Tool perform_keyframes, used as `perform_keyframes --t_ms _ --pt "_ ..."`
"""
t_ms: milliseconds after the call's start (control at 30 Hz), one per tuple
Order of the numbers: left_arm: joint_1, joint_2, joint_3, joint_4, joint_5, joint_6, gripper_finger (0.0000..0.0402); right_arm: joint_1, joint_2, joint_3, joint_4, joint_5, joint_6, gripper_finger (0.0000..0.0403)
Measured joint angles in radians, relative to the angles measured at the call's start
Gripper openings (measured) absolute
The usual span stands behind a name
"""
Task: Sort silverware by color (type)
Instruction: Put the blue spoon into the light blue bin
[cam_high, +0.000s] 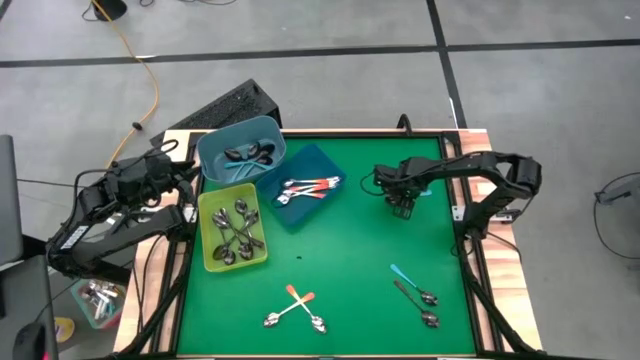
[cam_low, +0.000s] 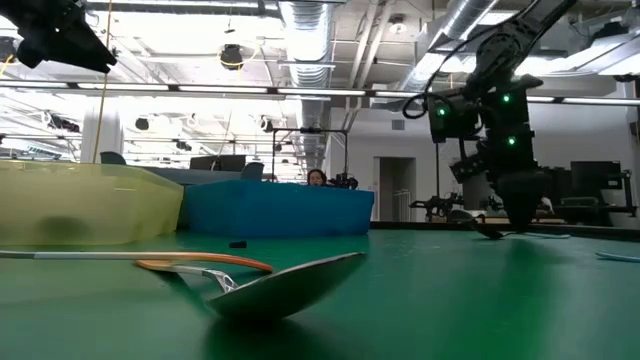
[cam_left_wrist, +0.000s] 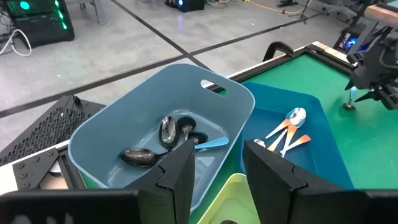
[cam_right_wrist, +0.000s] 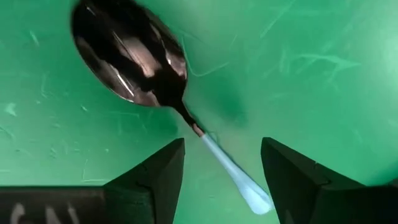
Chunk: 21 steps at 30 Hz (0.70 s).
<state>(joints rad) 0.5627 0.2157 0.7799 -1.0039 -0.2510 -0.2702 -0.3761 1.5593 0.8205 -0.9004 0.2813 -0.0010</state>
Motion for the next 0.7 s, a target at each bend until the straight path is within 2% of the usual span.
perform_keyframes --t_ms 233,367,467,700 --pt "0.0 0.0 0.0 0.0 0.0 -0.003 0.0122 -0.039 -0.005 -0.063 0.093 -0.024 -0.01 0.022" --pt "0.0 0.0 0.0 0.001 -0.001 -0.003 0.0122 -0.038 -0.005 -0.067 0.112 -0.028 -0.027 0.0197" --pt "0.0 0.0 0.0 0.001 -0.01 -0.003 0.0122 -0.039 -0.004 -0.068 0.12 -0.058 -0.038 0.0154" --pt "0.0 0.0 0.0 0.001 -0.021 -0.006 0.0122 -0.04 -0.003 -0.069 0.131 -0.096 -0.014 0.0023"
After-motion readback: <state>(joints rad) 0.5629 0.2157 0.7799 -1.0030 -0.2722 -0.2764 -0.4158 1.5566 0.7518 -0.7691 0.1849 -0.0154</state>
